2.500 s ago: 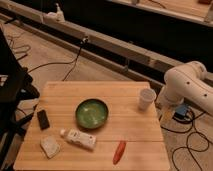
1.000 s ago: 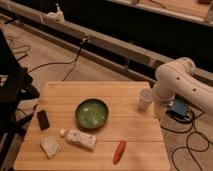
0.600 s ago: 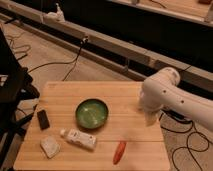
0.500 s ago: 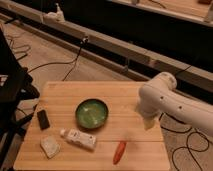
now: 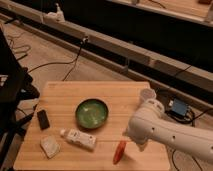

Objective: Drag the pepper across the table

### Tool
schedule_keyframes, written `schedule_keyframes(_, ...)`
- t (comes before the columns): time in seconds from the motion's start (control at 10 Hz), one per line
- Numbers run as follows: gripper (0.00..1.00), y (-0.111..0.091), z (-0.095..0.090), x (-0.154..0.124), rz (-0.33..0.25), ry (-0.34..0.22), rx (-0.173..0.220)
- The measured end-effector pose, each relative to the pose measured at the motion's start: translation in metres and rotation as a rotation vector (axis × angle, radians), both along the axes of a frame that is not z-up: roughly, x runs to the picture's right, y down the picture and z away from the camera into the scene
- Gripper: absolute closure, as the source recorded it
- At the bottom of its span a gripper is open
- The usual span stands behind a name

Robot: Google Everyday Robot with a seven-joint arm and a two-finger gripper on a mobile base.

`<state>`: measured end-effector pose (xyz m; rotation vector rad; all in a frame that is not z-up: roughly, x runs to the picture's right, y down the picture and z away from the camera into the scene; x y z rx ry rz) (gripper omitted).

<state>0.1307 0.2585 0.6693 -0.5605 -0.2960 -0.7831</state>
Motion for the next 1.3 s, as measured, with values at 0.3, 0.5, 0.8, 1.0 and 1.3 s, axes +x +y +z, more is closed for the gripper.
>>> schedule_keyframes(0.3,0.35,0.014,-0.006,-0.007,-0.046,-0.047,-0.009)
schedule_keyframes(0.5,0.35,0.020,-0.002,-0.010,-0.059,-0.051,-0.031)
schedule_keyframes(0.8,0.35,0.049,0.019,-0.029,-0.092,-0.094,-0.127)
schedule_keyframes(1.0,0.35,0.052,0.032,-0.034,-0.093,-0.112,-0.152)
schedule_keyframes(1.3,0.35,0.044,0.046,-0.038,-0.089,-0.123,-0.155)
